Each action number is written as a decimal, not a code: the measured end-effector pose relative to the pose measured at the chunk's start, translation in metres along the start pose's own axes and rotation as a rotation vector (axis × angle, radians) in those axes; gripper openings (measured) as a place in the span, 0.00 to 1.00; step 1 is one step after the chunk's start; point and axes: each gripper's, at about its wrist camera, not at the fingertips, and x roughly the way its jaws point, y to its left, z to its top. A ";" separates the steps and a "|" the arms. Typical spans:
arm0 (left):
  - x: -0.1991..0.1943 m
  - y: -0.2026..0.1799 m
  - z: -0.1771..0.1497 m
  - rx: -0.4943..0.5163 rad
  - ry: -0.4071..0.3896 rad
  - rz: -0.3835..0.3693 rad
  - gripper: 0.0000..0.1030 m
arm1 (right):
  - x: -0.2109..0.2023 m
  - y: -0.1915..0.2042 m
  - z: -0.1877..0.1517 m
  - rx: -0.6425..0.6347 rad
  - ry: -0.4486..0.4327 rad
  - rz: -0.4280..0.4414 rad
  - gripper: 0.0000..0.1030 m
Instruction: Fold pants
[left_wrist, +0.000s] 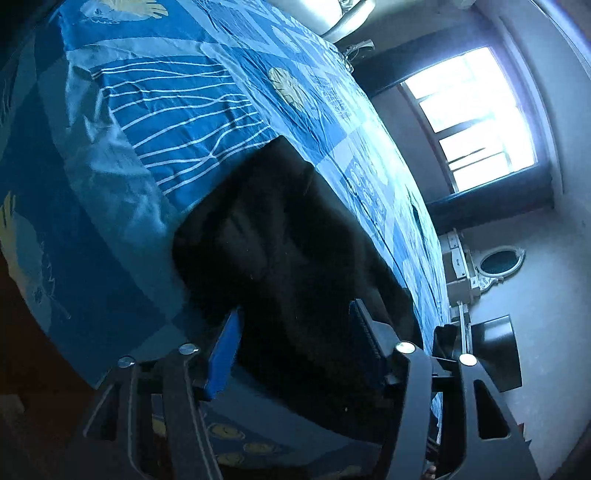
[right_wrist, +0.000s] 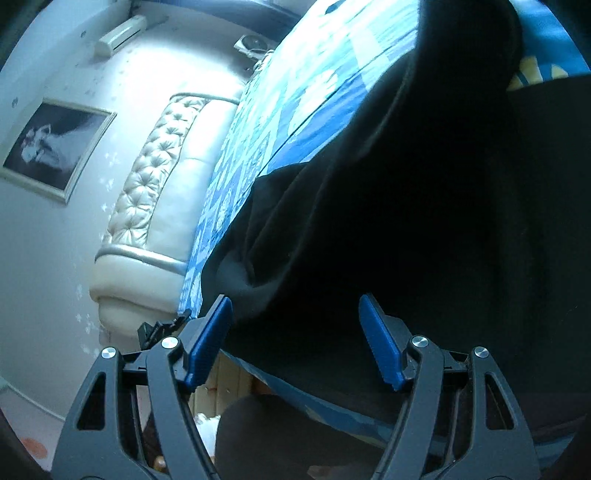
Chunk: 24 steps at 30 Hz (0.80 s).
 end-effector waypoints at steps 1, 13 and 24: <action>0.002 0.000 0.001 0.009 0.000 0.015 0.27 | -0.001 0.000 -0.001 0.011 -0.010 0.001 0.69; 0.011 0.014 0.005 -0.093 0.000 0.024 0.06 | 0.006 -0.014 -0.004 0.172 -0.166 0.045 0.69; 0.014 0.005 0.006 -0.070 -0.009 0.044 0.05 | 0.018 -0.033 0.001 0.291 -0.223 0.020 0.06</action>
